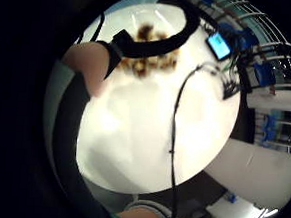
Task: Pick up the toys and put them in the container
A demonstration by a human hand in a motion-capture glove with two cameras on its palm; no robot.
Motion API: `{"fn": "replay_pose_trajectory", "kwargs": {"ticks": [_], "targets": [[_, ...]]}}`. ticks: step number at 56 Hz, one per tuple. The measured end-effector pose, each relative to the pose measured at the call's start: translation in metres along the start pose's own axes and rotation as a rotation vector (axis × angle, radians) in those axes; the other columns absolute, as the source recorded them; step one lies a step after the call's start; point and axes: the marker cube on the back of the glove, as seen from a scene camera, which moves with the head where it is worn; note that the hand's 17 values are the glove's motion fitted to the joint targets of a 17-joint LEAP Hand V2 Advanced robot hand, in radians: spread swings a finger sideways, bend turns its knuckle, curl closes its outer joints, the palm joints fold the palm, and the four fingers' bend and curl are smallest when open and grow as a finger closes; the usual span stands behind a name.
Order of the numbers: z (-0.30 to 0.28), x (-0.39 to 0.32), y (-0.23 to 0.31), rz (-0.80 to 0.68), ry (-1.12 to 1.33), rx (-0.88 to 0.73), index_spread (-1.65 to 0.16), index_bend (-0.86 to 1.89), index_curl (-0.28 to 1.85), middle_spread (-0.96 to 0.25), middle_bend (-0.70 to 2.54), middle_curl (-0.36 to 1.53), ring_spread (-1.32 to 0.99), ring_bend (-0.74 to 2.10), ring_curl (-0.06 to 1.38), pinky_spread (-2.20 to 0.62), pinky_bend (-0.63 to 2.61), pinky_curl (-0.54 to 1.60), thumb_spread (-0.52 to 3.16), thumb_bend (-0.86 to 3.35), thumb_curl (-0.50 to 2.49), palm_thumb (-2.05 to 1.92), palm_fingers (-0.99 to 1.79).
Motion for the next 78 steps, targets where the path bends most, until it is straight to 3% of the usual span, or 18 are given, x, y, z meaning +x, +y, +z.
{"fn": "replay_pose_trajectory", "kwargs": {"ticks": [7, 14, 23, 28, 34, 45, 53, 68, 78], "targets": [[-0.076, -0.029, -0.039, -0.094, 0.044, 0.112, -0.32, 0.28, 0.47, -0.25, 0.89, 0.54, -0.45, 0.64, 0.29, -0.04, 0.29, 0.28, 1.39, 0.03, 0.37, 0.31, 0.72], [-0.093, -0.060, -0.091, -0.155, -0.033, 0.116, -0.33, 0.28, 0.49, -0.25, 0.90, 0.55, -0.46, 0.65, 0.29, -0.04, 0.29, 0.29, 1.38, 0.02, 0.38, 0.32, 0.71], [-0.075, -0.136, -0.233, -0.131, -0.239, 0.070, -0.33, 0.26, 0.52, -0.25, 0.92, 0.56, -0.46, 0.66, 0.30, -0.03, 0.28, 0.30, 1.38, 0.00, 0.39, 0.33, 0.67], [-0.044, -0.190, -0.304, -0.085, -0.170, 0.036, -0.34, 0.24, 0.53, -0.25, 0.93, 0.56, -0.46, 0.66, 0.31, -0.03, 0.29, 0.31, 1.39, 0.00, 0.39, 0.33, 0.65], [-0.004, -0.217, -0.339, -0.112, -0.011, -0.026, -0.34, 0.23, 0.54, -0.25, 0.94, 0.57, -0.46, 0.67, 0.31, -0.02, 0.28, 0.31, 1.40, -0.01, 0.39, 0.32, 0.62], [0.052, -0.207, -0.355, -0.092, 0.095, -0.235, -0.36, 0.20, 0.57, -0.26, 0.94, 0.57, -0.45, 0.67, 0.32, -0.01, 0.29, 0.32, 1.39, -0.02, 0.38, 0.29, 0.59], [0.072, -0.182, -0.353, -0.031, 0.203, -0.364, -0.35, 0.14, 0.56, -0.25, 0.67, 0.50, -0.39, 0.63, 0.33, 0.00, 0.50, 0.39, 1.30, -0.05, 0.33, 0.12, 0.23], [0.030, -0.184, -0.323, -0.121, 0.000, -0.262, -0.36, 0.18, 0.52, -0.26, 0.50, 0.44, -0.34, 0.66, 0.32, 0.02, 0.60, 0.40, 1.25, -0.02, 0.32, 0.05, 0.18], [-0.051, -0.127, -0.222, -0.270, -0.171, -0.111, -0.36, 0.19, 0.53, -0.24, 0.32, 0.40, -0.30, 0.64, 0.33, 0.02, 0.68, 0.42, 1.29, -0.02, 0.30, -0.01, 0.08]]}}
